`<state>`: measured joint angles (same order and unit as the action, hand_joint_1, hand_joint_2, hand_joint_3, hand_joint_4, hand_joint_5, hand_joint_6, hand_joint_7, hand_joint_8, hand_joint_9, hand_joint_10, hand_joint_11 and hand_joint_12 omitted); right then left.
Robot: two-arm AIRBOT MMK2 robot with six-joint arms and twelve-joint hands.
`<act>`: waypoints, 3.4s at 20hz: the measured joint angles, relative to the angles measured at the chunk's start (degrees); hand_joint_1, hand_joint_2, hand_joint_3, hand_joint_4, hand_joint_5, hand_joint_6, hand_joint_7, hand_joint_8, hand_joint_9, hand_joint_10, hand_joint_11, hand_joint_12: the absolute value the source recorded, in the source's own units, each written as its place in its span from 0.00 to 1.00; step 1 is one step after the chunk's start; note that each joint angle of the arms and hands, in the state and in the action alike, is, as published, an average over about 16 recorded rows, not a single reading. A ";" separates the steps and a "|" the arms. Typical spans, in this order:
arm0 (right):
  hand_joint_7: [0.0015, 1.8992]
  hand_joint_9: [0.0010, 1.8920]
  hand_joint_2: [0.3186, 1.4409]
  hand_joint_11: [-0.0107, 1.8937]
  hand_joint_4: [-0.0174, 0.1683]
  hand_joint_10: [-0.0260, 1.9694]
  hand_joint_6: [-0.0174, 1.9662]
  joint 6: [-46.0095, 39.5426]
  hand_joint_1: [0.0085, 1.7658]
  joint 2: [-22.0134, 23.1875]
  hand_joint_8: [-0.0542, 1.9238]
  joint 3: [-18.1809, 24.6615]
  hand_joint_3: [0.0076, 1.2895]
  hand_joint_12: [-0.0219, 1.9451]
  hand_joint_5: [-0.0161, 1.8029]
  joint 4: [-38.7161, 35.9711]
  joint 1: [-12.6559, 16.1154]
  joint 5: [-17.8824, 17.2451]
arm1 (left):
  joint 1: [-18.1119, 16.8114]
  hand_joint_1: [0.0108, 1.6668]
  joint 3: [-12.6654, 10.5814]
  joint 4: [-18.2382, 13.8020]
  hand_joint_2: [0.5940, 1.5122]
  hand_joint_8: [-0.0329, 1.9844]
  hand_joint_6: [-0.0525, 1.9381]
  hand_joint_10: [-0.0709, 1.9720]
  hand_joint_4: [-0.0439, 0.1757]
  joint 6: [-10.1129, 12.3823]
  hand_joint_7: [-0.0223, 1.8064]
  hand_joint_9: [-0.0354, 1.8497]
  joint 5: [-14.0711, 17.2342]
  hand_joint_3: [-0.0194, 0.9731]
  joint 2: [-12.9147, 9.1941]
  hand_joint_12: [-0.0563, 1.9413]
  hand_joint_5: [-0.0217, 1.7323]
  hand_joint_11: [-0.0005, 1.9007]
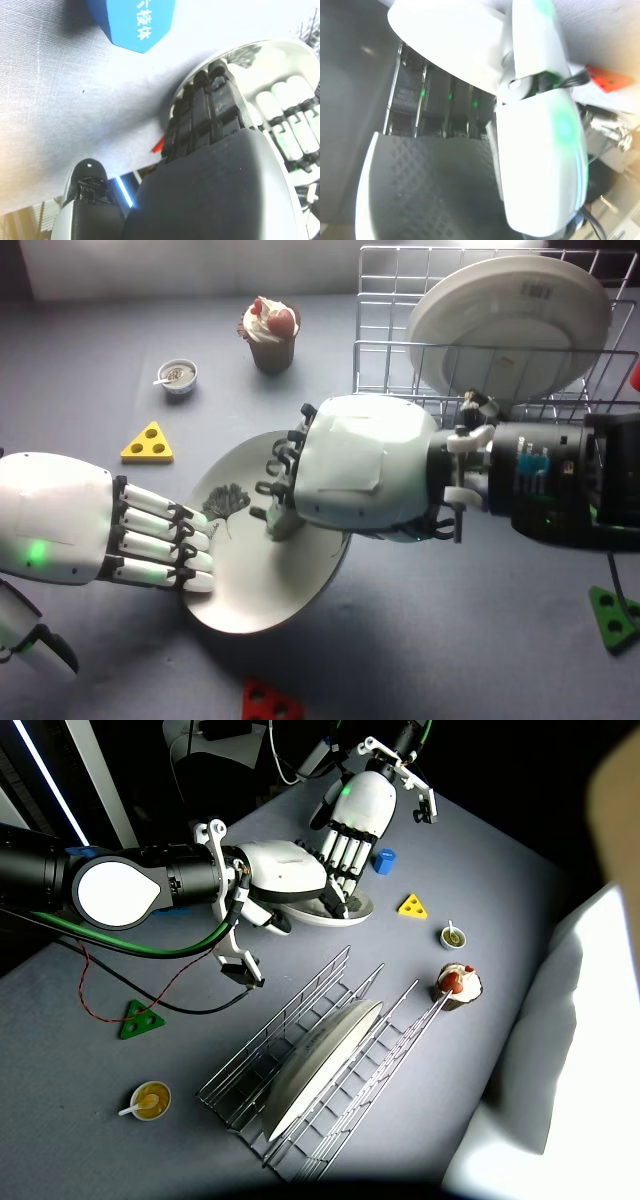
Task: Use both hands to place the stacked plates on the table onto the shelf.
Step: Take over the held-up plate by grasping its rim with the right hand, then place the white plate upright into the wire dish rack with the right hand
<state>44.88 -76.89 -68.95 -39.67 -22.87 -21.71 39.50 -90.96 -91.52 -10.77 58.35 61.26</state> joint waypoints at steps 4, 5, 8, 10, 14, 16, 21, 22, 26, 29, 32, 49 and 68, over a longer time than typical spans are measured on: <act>0.48 0.47 0.54 0.45 0.11 0.24 0.27 0.80 0.85 0.36 0.11 0.69 0.01 0.31 0.47 2.41 -0.36 -0.76 | -0.29 0.04 -0.03 0.53 0.55 0.01 0.01 0.03 0.15 0.05 0.09 0.12 0.04 0.04 -0.11 0.03 0.06 0.10; 0.50 0.49 0.54 0.46 0.11 0.26 0.30 0.77 0.85 0.53 0.13 0.96 0.00 0.32 0.49 2.96 -0.39 -0.87 | -0.39 0.04 -0.03 0.82 0.55 0.01 0.01 0.03 0.15 0.06 0.09 0.12 0.06 0.04 -0.18 0.03 0.06 0.10; 0.55 0.52 0.54 0.51 0.10 0.33 0.39 -0.07 0.86 1.28 0.18 2.01 0.00 0.33 0.51 4.46 -0.32 -0.82 | -0.85 0.04 0.05 1.94 0.55 0.01 0.01 0.03 0.15 0.10 0.10 0.12 0.19 0.04 -0.47 0.03 0.06 0.10; 0.56 0.54 0.53 0.53 0.10 0.36 0.45 -1.25 0.85 2.04 0.22 2.99 0.00 0.32 0.52 5.31 -0.03 -0.31 | -1.33 0.04 0.12 2.91 0.55 0.01 0.01 0.03 0.15 0.10 0.10 0.12 0.35 0.04 -0.82 0.03 0.07 0.10; 0.57 0.57 0.54 0.59 0.09 0.39 0.51 -6.08 0.82 4.21 0.28 5.31 0.00 0.25 0.53 5.90 1.40 1.32 | -2.82 0.03 0.18 5.55 0.55 0.01 0.01 0.03 0.17 0.36 0.11 0.12 0.94 0.04 -1.91 0.03 0.08 0.10; 0.57 0.58 0.54 0.61 0.09 0.40 0.50 -9.58 0.81 5.39 0.30 6.60 0.00 0.21 0.53 5.76 2.39 2.31 | -3.83 0.03 0.19 7.21 0.54 0.01 0.02 0.04 0.18 0.70 0.12 0.12 1.37 0.04 -2.53 0.03 0.09 0.10; 0.58 0.60 0.56 0.67 0.08 0.44 0.49 -21.31 0.79 8.28 0.33 9.56 0.00 0.13 0.54 3.29 5.66 4.68 | -6.69 0.03 0.17 11.05 0.55 0.02 0.02 0.04 0.19 2.28 0.13 0.12 3.02 0.04 -4.08 0.03 0.11 0.10; 0.59 0.60 0.56 0.68 0.08 0.44 0.49 -23.93 0.79 8.81 0.33 10.04 0.00 0.12 0.54 2.47 6.37 5.08 | -7.24 0.03 0.13 11.73 0.55 0.02 0.03 0.04 0.20 2.64 0.13 0.12 3.41 0.04 -4.37 0.03 0.11 0.10; 0.58 0.60 0.57 0.69 0.07 0.45 0.48 -35.31 0.78 10.48 0.34 11.27 0.00 0.11 0.54 -1.31 9.16 6.15 | -9.10 0.03 -0.13 14.40 0.55 0.02 0.03 0.04 0.21 4.19 0.14 0.13 4.88 0.04 -5.36 0.03 0.12 0.10; 0.58 0.60 0.58 0.69 0.06 0.45 0.47 -44.31 0.78 11.26 0.35 11.62 0.00 0.11 0.54 -4.77 10.87 6.38 | -10.06 0.03 -0.29 16.46 0.55 0.02 0.03 0.04 0.20 5.30 0.14 0.13 5.76 0.04 -6.01 0.03 0.12 0.10; 0.58 0.60 0.58 0.69 0.05 0.46 0.45 -54.24 0.78 12.10 0.35 11.55 0.00 0.10 0.54 -9.24 12.57 6.17 | -10.49 0.03 -0.38 18.23 0.55 0.02 0.03 0.04 0.20 6.31 0.14 0.13 6.29 0.04 -6.78 0.03 0.12 0.10; 0.56 0.60 0.60 0.72 0.04 0.45 0.43 -96.60 0.78 15.79 0.39 4.82 0.00 0.07 0.52 -27.78 19.71 1.16 | -6.59 0.04 -1.30 25.98 0.55 0.02 0.03 0.04 0.20 8.40 0.12 0.11 2.83 0.04 -11.94 0.04 0.11 0.10; 0.58 0.63 0.60 0.55 0.02 0.29 0.43 -98.52 0.80 19.36 0.29 0.77 0.00 0.56 0.52 -27.54 18.92 -1.55 | -4.65 0.04 -0.92 22.16 0.54 0.02 0.03 0.04 0.20 9.19 0.13 0.13 5.44 0.04 -12.24 0.04 0.12 0.10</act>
<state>-53.63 -57.53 -68.18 -67.21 -3.94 -23.26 34.84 -91.87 -69.36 -1.57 63.79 49.02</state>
